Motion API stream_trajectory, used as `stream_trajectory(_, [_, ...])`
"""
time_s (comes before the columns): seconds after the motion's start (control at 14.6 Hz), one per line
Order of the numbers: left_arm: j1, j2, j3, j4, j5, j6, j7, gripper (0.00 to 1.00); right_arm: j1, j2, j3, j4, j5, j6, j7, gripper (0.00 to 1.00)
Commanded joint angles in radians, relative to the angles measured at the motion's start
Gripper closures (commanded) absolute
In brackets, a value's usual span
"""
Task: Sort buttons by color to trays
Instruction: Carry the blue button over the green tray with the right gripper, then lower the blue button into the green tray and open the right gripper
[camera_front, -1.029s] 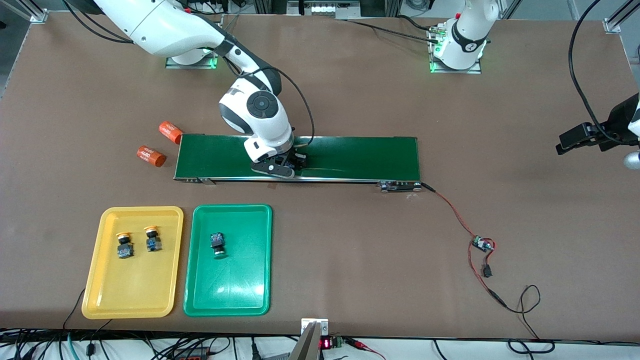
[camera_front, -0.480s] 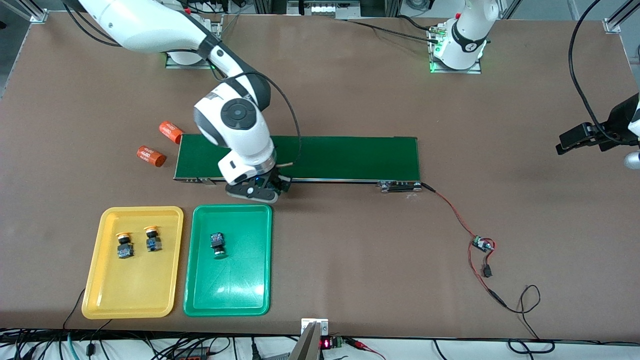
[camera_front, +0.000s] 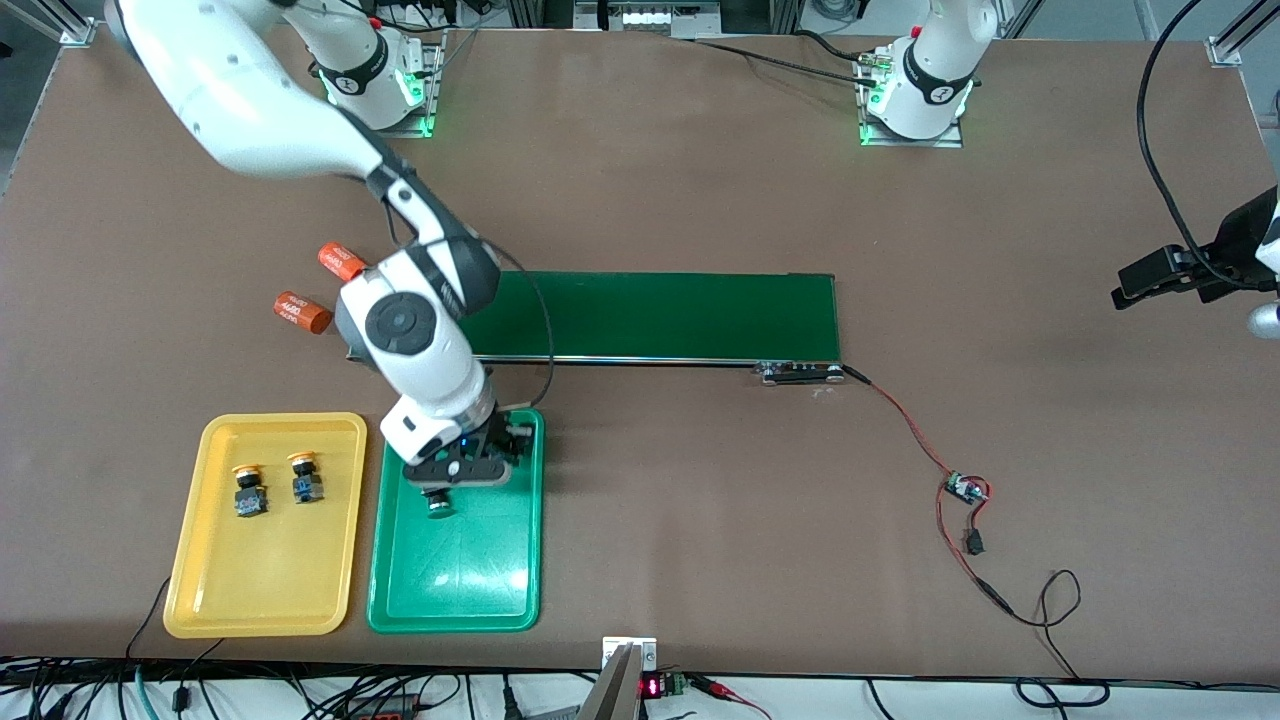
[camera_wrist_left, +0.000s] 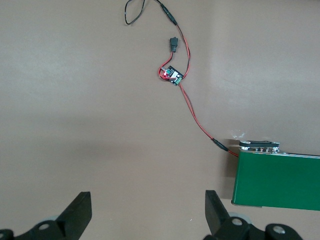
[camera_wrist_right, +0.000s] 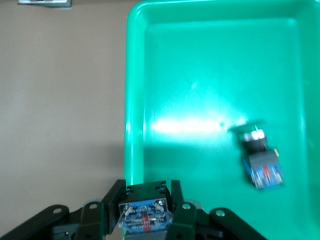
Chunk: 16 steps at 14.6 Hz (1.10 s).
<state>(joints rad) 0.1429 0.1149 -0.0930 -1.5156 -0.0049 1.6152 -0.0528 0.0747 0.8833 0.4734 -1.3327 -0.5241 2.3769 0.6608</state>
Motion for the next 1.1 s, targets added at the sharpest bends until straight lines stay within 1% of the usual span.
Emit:
stream_trajectory(0.0, [-0.003, -0.007, -0.001, 0.002, -0.007, -0.008, 0.014, 0.0, 0.013, 0.095, -0.041, 0.067, 0.006, 0.1, -0.041, 1.0])
stream_trajectory(0.14, [-0.002, -0.006, 0.001, 0.0, -0.007, -0.006, 0.014, 0.0, 0.013, 0.106, -0.053, 0.067, 0.003, 0.105, -0.058, 1.0])
stream_trajectory(0.21, [-0.002, -0.006, 0.001, 0.0, -0.007, -0.006, 0.014, 0.0, 0.013, 0.112, -0.068, 0.067, 0.004, 0.107, -0.075, 0.97])
stream_trajectory(0.27, [-0.002, -0.006, 0.001, 0.0, -0.007, -0.006, 0.014, 0.0, 0.011, 0.114, -0.073, 0.066, 0.004, 0.105, -0.081, 0.72])
stream_trajectory(0.34, [-0.002, -0.006, 0.001, 0.0, -0.007, -0.005, 0.014, 0.0, 0.01, 0.114, -0.075, 0.066, 0.004, 0.105, -0.081, 0.34])
stream_trajectory(0.41, [-0.002, -0.006, 0.001, 0.002, -0.007, -0.004, 0.014, 0.0, 0.005, 0.114, -0.075, 0.064, 0.006, 0.104, -0.081, 0.14])
stream_trajectory(0.48, [-0.002, -0.006, 0.001, 0.0, -0.007, -0.004, 0.014, 0.0, 0.004, 0.114, -0.075, 0.064, 0.004, 0.102, -0.082, 0.0])
stream_trajectory(0.75, [-0.003, -0.006, 0.001, 0.002, -0.006, -0.003, 0.016, 0.0, -0.041, 0.092, -0.073, 0.064, 0.012, 0.081, -0.084, 0.0])
stream_trajectory(0.89, [-0.003, -0.007, -0.001, 0.002, -0.006, -0.003, 0.016, 0.0, -0.055, 0.059, -0.068, 0.066, 0.01, 0.001, -0.087, 0.0])
stream_trajectory(1.03, [-0.003, -0.007, -0.001, 0.002, -0.006, -0.003, 0.016, 0.0, -0.056, 0.005, -0.067, 0.066, 0.016, -0.104, -0.113, 0.0])
